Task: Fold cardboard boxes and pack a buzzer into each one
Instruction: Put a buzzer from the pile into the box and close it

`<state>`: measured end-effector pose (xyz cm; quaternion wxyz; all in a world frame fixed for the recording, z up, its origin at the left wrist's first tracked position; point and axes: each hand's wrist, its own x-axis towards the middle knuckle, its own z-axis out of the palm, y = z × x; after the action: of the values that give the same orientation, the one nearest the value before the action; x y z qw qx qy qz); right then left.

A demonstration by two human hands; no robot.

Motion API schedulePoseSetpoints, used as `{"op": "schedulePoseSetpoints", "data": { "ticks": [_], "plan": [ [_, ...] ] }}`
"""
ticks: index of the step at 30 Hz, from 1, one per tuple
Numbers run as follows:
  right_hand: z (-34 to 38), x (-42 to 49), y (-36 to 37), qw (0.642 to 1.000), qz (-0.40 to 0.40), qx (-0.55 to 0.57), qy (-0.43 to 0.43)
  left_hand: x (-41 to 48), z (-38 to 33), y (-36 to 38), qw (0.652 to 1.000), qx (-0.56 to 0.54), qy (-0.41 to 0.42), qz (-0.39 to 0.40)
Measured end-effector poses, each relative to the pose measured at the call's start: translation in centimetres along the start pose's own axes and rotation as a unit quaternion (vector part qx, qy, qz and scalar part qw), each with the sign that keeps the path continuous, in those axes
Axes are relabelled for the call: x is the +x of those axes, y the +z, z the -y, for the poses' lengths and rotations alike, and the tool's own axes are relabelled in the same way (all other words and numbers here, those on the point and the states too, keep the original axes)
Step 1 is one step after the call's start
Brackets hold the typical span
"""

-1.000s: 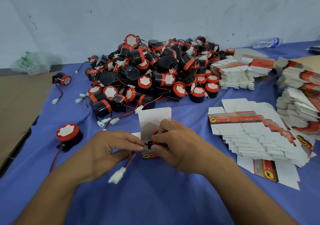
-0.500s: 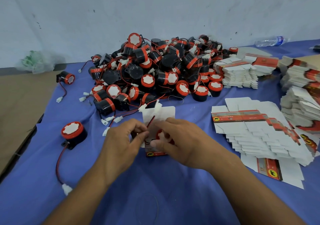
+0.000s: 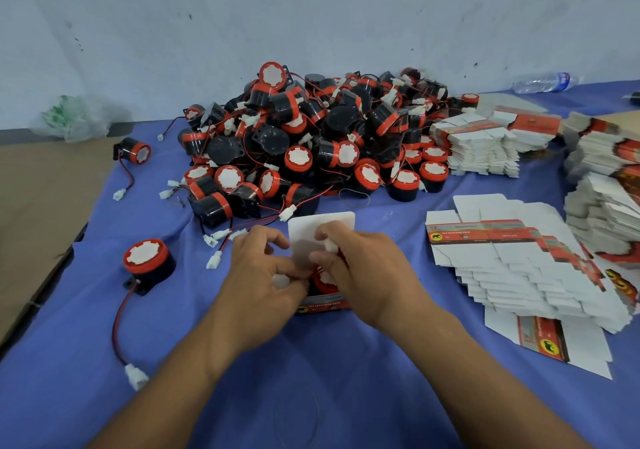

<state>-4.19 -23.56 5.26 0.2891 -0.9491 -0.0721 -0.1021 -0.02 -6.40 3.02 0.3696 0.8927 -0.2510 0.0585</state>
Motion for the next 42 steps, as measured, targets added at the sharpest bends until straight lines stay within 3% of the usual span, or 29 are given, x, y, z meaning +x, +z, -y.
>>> {"op": "schedulePoseSetpoints", "data": {
  "ticks": [6, 10, 13, 18, 24, 33, 37, 42],
  "plan": [
    [0.8, -0.4, 0.8, 0.998, 0.035, 0.008, -0.059, 0.7, -0.4, 0.2, 0.991, -0.080, -0.083, 0.064],
    [0.3, -0.6, 1.2, 0.997, 0.032, -0.001, -0.074, 0.2, 0.1, 0.8, 0.997, -0.034, -0.050, 0.043],
    [0.2, -0.6, 1.8, 0.996, 0.034, -0.015, -0.077, -0.2, 0.4, 0.1, 0.997, -0.061, -0.027, 0.032],
    [0.0, -0.3, 2.1, 0.996, 0.049, -0.033, -0.074, -0.1, 0.9, -0.9, 0.992, -0.109, -0.058, 0.041],
    [0.0, -0.6, 2.5, 0.997, -0.058, 0.051, 0.006, -0.5, 1.5, -1.7, 0.962, -0.205, -0.109, 0.142],
    [-0.2, -0.6, 1.9, 0.986, 0.055, -0.114, -0.111, -0.4, 1.9, -1.3, 0.963, -0.236, -0.127, 0.031],
    [0.0, -0.9, 2.0, 0.987, 0.062, -0.106, -0.105, -0.7, 1.7, -0.3, 0.952, -0.287, -0.109, -0.007],
    [-0.9, -0.8, 1.9, 0.995, 0.049, -0.016, -0.082, -1.0, 1.2, 0.3, 0.947, -0.316, -0.053, -0.020]
  ]
}}
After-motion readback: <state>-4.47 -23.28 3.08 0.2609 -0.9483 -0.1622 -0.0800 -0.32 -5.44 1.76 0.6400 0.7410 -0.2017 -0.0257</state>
